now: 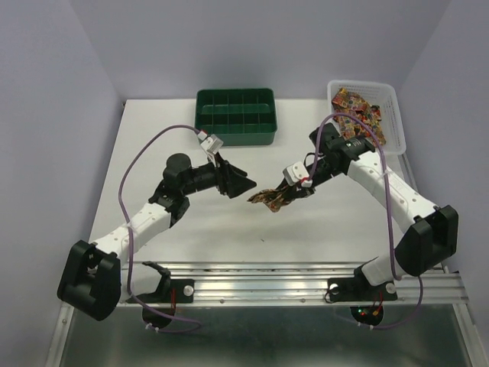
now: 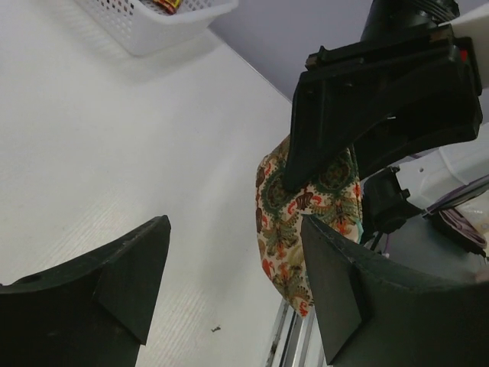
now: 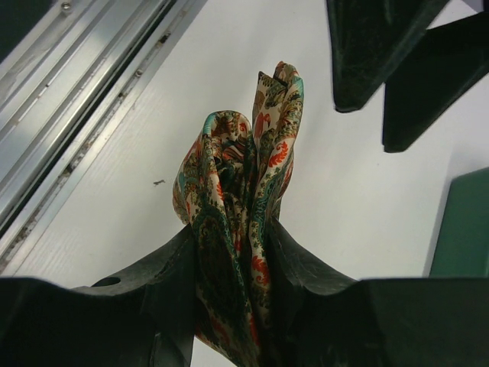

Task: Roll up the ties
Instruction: Place the rolled tie into the container

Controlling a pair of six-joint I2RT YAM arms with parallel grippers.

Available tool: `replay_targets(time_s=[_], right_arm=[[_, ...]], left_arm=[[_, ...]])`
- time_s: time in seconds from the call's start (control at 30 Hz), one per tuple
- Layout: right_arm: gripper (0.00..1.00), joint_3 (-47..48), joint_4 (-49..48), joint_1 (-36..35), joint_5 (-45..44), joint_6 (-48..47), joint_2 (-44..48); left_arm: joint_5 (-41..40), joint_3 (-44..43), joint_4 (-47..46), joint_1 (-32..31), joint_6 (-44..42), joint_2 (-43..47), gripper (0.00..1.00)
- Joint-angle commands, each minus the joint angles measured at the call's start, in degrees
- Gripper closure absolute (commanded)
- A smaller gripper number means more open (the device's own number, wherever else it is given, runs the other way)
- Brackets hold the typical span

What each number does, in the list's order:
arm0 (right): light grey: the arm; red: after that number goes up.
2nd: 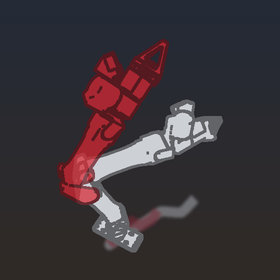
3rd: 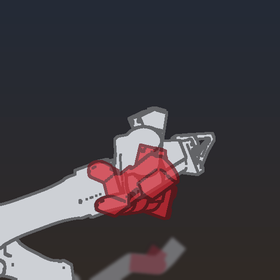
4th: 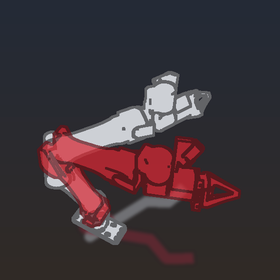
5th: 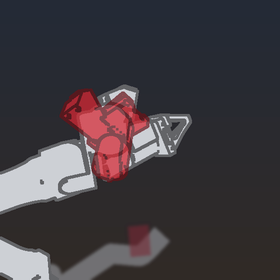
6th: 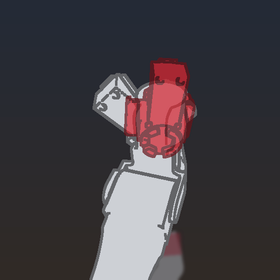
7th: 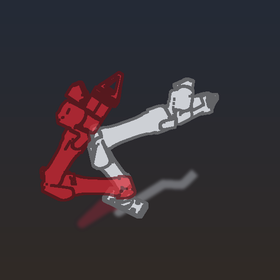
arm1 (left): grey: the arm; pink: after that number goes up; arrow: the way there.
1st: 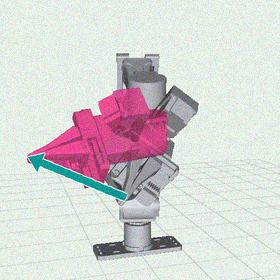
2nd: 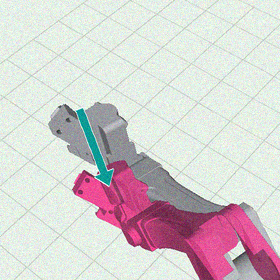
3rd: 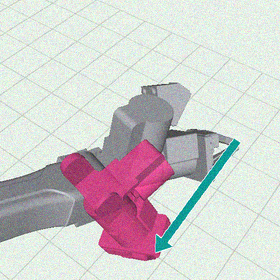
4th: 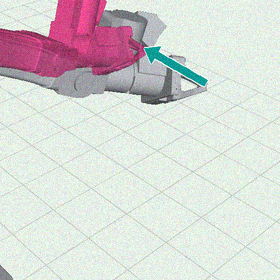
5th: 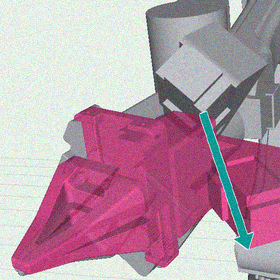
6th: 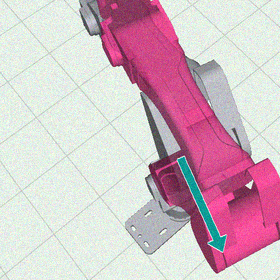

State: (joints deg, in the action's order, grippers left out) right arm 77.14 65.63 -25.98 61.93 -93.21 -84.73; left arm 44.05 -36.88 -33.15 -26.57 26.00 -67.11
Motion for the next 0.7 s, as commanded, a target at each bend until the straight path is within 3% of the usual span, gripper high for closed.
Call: replay_targets(time_s=[0.0, 0.07, 0.1, 0.2, 0.4, 0.67], right_arm=[[0.99, -0.85, -11.2, -0.48, 1.35, 11.8, 4.21], [0.99, -1.38, -11.84, -0.48, 1.87, 12.96, 4.75], [0.99, -1.56, -12.1, -0.48, 2.22, 13.57, 5.1], [0.99, -1.38, -13.68, -0.48, 2.67, 15.77, 5.28], [0.99, -0.77, -19.91, -0.48, 3.19, 24.02, 4.4], [0.99, -5.07, -41.33, -0.57, -0.4, 43.53, 4.66]], left_arm=[[3.76, 2.86, -9.47, -1.2, 1.07, 1.37, 0.2], [3.67, 3.05, -10.18, -1.99, 1.42, 0.93, 0.25], [3.67, 2.78, -10.18, -2.43, 1.6, 0.15, 0.36], [3.5, 2.34, -10.27, -3.4, 1.86, -1.17, 0.47], [2.0, 2.25, -10.62, -4.28, 2.74, -1.97, 0.47], [-1.06, 0.59, -9.23, -4.98, 3.19, -4.17, 0.5]])
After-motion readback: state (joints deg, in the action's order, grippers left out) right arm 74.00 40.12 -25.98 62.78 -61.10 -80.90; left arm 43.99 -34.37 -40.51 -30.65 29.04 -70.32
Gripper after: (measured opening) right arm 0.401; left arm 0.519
